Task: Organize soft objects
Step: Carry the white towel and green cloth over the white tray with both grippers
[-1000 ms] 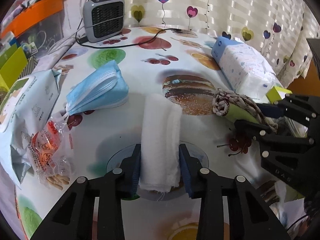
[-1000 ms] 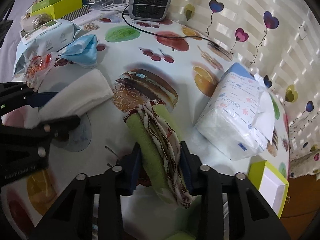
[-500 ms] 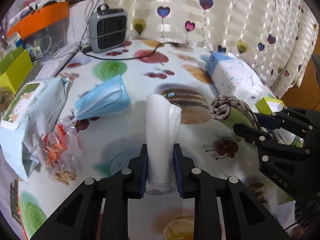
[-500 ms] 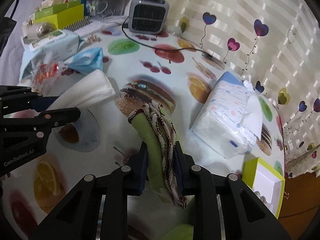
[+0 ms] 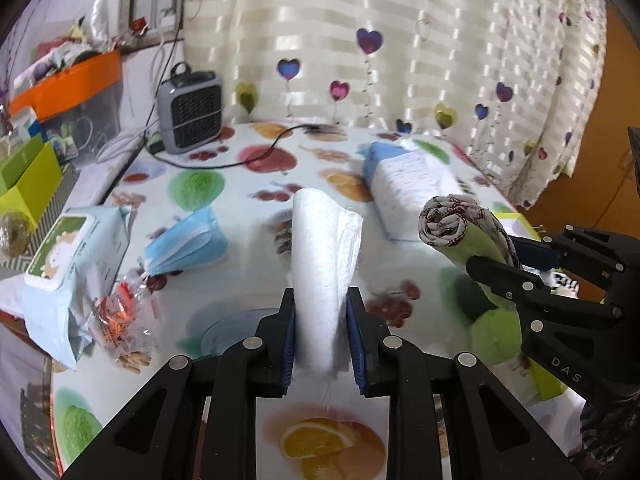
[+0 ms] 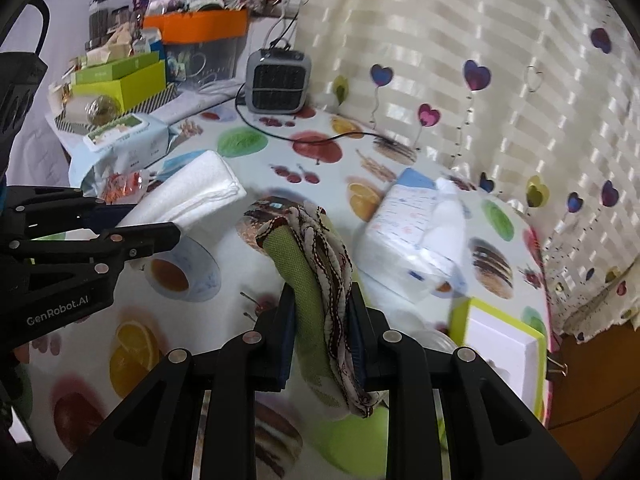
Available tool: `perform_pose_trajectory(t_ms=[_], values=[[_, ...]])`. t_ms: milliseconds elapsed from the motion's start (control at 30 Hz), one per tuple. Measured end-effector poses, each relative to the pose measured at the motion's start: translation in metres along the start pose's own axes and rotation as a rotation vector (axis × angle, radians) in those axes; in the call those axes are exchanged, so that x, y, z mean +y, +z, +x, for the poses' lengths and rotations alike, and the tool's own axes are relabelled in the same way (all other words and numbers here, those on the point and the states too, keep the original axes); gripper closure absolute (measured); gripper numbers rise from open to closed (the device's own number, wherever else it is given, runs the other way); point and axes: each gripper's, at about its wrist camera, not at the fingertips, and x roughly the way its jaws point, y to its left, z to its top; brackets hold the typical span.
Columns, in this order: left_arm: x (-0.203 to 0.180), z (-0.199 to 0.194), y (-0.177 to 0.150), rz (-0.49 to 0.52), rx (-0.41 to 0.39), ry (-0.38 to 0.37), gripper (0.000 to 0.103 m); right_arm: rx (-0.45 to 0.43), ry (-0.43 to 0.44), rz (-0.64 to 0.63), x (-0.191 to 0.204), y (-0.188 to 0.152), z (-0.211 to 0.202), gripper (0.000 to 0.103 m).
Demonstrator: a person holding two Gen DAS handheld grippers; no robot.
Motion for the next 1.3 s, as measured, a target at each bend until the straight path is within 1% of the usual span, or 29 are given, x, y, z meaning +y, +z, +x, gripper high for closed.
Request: perform_pose_trajectory(t_ms=[133, 367, 567, 767, 900, 1000, 1133, 1300], values=[[-0.016, -0.009, 0.004, 0.012, -0.025, -0.043, 0.081, -0.030, -0.023, 0.039, -0.016, -0.009, -0.024, 0.079], [-0.058, -0.012, 0.011, 0.070, -0.044, -0.107, 0.081, -0.051, -0.081, 0.088, -0.038, -0.028, -0.056, 0.079], [-0.091, -0.009, 0.012, 0.113, -0.035, -0.158, 0.081, -0.035, -0.139, 0.133, -0.063, -0.051, -0.071, 0.079], [-0.127, 0.002, 0.015, 0.151, -0.011, -0.230, 0.081, -0.023, -0.174, 0.205, -0.090, -0.082, -0.087, 0.079], [-0.150, 0.015, 0.021, 0.166, 0.003, -0.280, 0.081, -0.003, -0.205, 0.252, -0.109, -0.102, -0.093, 0.079], [-0.170, 0.023, 0.024, 0.200, 0.006, -0.294, 0.081, 0.013, -0.231, 0.283, -0.119, -0.116, -0.097, 0.079], [-0.196, 0.039, 0.029, 0.237, 0.035, -0.332, 0.081, 0.048, -0.257, 0.321, -0.130, -0.132, -0.096, 0.079], [-0.223, 0.058, 0.029, 0.283, 0.075, -0.356, 0.081, 0.096, -0.284, 0.346, -0.140, -0.152, -0.088, 0.079]])
